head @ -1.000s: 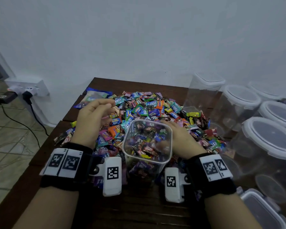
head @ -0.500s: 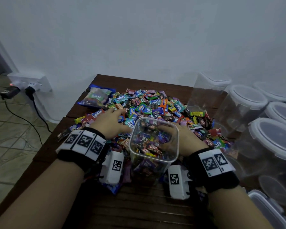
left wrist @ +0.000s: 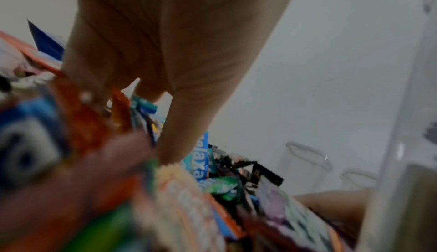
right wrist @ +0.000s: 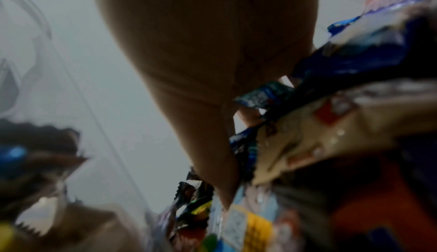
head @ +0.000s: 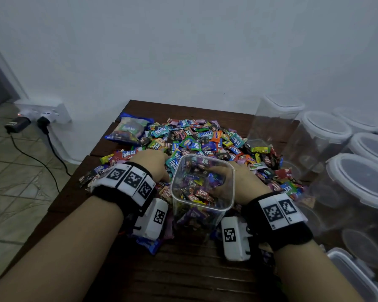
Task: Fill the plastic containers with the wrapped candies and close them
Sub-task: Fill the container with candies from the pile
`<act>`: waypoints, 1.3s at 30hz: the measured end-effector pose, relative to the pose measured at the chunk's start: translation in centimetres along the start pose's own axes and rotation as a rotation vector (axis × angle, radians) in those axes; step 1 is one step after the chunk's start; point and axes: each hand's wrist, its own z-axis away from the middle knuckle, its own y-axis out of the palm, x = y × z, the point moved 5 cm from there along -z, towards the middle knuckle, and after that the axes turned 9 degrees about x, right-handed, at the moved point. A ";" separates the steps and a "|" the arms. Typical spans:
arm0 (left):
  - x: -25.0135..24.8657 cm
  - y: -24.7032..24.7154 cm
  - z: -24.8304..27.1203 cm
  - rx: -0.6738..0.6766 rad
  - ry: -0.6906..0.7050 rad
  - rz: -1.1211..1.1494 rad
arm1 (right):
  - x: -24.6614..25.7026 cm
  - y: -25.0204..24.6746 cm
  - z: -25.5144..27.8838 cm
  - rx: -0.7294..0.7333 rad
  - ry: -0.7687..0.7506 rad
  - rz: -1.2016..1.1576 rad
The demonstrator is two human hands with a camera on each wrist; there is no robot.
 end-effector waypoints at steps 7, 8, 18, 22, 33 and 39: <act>0.4 -0.9 0.1 -0.085 -0.035 0.037 | 1.0 -1.3 1.4 -0.097 -0.025 -0.030; 0.5 -0.9 0.2 -0.091 -0.041 0.052 | 1.2 -1.5 1.8 -0.107 -0.022 -0.035; 0.9 -1.2 1.4 -0.201 -0.037 0.212 | 2.1 -2.4 3.2 -0.208 0.010 -0.063; 0.8 -2.4 2.3 -0.288 -0.010 0.285 | 1.8 -3.2 3.5 -0.292 -0.005 -0.071; 0.4 -5.6 6.9 -0.578 0.131 0.573 | 1.9 -7.9 8.0 -0.579 -0.059 -0.161; -0.2 -7.0 9.5 -0.665 0.238 0.774 | 3.3 -10.7 11.8 -0.794 -0.203 -0.285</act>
